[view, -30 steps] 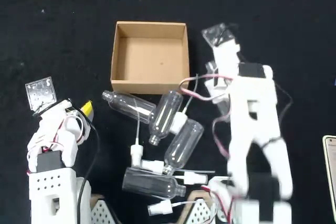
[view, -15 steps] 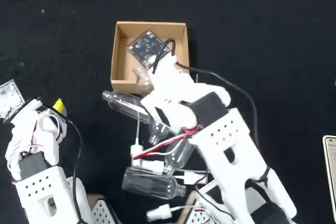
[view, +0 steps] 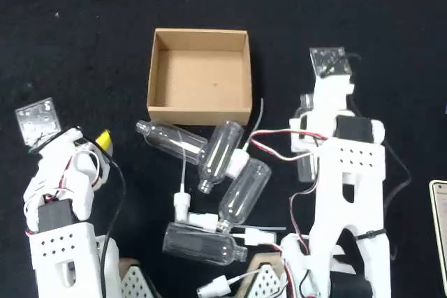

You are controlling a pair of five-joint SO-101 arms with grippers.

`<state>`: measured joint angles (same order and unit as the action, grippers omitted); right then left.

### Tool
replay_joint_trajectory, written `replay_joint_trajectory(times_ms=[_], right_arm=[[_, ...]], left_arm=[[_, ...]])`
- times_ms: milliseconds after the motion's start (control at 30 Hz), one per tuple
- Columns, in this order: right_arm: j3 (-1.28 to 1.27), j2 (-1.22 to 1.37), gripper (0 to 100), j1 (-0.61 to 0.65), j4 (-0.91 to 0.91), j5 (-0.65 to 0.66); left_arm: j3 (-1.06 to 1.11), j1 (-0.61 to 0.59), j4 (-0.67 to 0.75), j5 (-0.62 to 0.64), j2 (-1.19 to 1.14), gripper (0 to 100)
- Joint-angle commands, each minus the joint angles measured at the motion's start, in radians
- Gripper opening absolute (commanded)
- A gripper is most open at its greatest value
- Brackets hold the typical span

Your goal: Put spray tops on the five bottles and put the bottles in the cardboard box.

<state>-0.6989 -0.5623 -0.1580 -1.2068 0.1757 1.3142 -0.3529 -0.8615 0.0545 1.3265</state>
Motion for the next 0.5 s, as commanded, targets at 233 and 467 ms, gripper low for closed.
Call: replay_joint_trajectory(times_ms=[233,467], right_arm=[[-0.039,0.059,7.5,-0.175,0.192,0.071],[-0.028,0.196,7.5,-0.325,0.247,0.141]], left_arm=[[-0.131,0.021,-0.081,-0.169,0.006,24],[-0.522,0.300,-0.454,-0.460,-0.196,24]])
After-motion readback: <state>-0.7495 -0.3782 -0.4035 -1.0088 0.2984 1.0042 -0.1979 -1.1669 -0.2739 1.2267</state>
